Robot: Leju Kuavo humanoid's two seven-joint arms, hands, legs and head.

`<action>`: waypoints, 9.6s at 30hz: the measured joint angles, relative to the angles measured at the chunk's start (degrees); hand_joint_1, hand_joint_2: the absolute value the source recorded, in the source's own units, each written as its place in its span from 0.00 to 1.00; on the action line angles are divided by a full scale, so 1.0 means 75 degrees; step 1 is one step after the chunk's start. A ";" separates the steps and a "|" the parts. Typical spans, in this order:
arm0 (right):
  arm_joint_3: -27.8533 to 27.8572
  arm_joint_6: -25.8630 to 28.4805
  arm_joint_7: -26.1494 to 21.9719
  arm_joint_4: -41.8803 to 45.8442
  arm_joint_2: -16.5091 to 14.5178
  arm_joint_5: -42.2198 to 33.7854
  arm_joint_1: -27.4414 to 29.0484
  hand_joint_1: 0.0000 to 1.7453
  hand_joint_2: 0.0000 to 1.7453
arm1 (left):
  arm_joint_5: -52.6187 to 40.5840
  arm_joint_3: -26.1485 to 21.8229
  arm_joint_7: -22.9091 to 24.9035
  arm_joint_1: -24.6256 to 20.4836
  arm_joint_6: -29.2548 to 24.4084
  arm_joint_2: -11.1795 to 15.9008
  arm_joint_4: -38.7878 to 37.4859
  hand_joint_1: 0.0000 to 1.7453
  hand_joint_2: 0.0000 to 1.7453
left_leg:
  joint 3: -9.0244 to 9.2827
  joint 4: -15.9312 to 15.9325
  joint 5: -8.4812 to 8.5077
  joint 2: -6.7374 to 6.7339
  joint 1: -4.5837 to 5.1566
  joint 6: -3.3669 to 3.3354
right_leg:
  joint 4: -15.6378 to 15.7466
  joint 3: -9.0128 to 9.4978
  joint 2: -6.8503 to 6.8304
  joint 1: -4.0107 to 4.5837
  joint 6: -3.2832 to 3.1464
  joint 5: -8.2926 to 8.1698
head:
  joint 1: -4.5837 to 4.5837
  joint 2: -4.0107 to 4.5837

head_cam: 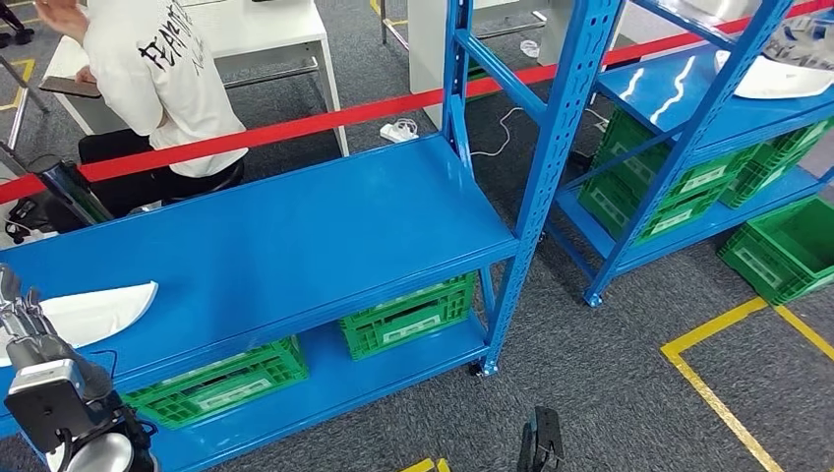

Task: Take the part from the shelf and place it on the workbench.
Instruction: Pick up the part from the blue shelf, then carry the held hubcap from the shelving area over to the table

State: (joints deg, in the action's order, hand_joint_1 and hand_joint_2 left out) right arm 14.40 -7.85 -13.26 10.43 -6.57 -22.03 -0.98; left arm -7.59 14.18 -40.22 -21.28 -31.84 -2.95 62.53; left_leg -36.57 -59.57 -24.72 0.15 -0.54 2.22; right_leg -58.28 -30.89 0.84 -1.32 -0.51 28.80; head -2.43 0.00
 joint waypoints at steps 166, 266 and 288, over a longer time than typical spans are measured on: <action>0.0361 0.0021 -0.0402 -0.0003 -0.0606 -0.0204 -0.0042 0.00 0.00 | -0.6637 0.1815 0.3135 -0.3184 -0.1102 0.1415 -0.5829 1.00 1.00 | 0.0099 0.0170 0.0132 0.0034 0.0043 -0.0222 | 0.0108 0.0133 -0.0047 0.0015 0.0181 0.0119 | -0.0009 0.0000; 0.0246 -0.0067 -0.0299 -0.0012 -0.0055 -0.0153 -0.0130 0.00 0.00 | -0.0697 0.0560 0.0007 0.0382 0.5113 0.0279 0.2579 1.00 1.00 | 0.0540 0.0279 -0.0242 -0.0079 0.0109 -0.0484 | -0.1755 -0.1597 -0.0093 -0.0013 0.0274 0.0542 | -0.0068 0.0000; 0.0168 0.0019 -0.0488 -0.0012 -0.0053 0.0393 -0.0095 0.00 0.00 | -0.0868 0.0606 -0.0002 0.0431 0.4729 0.0312 0.2567 1.00 1.00 | 0.0795 -0.0087 -0.0648 -0.0368 0.0137 -0.0128 | -0.0171 -0.0719 -0.0415 0.0065 -0.0039 -0.0454 | -0.0095 0.0000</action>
State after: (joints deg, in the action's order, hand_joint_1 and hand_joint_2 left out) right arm 15.66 -7.71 -16.92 10.34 -6.97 -19.09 -1.69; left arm -14.10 18.73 -40.24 -18.04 3.63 -0.61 81.79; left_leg -30.61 -60.22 -29.58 -2.61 0.49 1.26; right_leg -59.56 -36.28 -2.27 -0.84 -0.80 25.40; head -3.14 0.00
